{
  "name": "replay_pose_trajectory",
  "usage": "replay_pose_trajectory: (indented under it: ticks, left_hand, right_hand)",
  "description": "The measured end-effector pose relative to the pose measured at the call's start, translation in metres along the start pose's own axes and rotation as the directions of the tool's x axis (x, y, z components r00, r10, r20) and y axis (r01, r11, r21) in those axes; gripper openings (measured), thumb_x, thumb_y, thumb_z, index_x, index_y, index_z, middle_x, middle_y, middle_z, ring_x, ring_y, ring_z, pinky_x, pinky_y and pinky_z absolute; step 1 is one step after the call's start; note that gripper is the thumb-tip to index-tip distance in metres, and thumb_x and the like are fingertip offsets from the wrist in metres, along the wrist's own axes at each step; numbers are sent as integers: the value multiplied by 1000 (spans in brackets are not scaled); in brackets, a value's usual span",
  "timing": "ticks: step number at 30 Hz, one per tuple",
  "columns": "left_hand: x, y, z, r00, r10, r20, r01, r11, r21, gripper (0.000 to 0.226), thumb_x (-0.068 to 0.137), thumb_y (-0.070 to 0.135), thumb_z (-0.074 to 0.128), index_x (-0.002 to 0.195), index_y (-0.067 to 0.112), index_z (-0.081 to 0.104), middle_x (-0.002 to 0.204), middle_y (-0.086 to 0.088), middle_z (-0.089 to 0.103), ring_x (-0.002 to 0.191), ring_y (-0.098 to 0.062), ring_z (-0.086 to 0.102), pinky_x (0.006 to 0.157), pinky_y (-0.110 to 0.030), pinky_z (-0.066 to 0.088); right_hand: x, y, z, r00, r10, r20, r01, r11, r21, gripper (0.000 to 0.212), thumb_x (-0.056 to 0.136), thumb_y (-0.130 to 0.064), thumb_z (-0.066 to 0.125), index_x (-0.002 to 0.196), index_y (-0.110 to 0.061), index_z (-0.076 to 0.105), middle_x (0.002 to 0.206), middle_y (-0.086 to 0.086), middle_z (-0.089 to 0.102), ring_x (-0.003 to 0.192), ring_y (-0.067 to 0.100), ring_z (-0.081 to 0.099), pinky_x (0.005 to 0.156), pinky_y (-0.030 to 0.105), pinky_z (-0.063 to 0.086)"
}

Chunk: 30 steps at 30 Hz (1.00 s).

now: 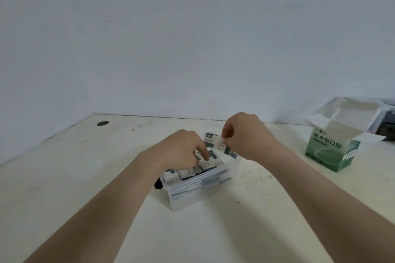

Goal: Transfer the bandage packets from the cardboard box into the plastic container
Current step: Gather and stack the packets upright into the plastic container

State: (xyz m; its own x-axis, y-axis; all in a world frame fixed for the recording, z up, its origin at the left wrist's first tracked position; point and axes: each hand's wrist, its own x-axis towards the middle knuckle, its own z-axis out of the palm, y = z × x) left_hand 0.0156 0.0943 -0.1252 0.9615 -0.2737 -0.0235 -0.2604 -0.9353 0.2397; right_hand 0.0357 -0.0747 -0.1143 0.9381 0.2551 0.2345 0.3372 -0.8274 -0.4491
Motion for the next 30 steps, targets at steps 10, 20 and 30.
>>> replay_pose_trajectory:
  ticks: [10, 20, 30]
  left_hand:
    - [13, 2, 2, 985, 90, 150, -93, 996, 13, 61, 75, -9, 48, 117, 33, 67, 77, 26, 51, 61, 12, 48, 49, -3, 32]
    - [17, -22, 0, 989, -67, -131, 13, 925, -379, 38, 79, -2, 50, 86, 28, 71, 85, 13, 73, 84, -3, 66, 72, -20, 53]
    - [32, -12, 4, 908, -401, -123, 122, 533, -837, 14, 85, 7, 69, 97, 9, 61, 80, -12, 73, 58, -15, 70, 62, -25, 59]
  right_hand:
    - [8, -5, 7, 996, 47, 79, -43, 998, -49, 20, 83, 1, 56, 90, -11, 70, 60, -3, 55, 79, 22, 68, 52, 18, 45]
    - [12, -3, 14, 992, 89, 85, -95, 992, 78, 17, 85, -2, 60, 82, -17, 67, 70, 0, 68, 53, 8, 65, 51, 22, 51]
    - [5, 10, 14, 976, 177, 127, -217, 733, 645, 9, 85, 1, 66, 78, -4, 67, 63, 9, 70, 58, 17, 69, 73, 38, 58]
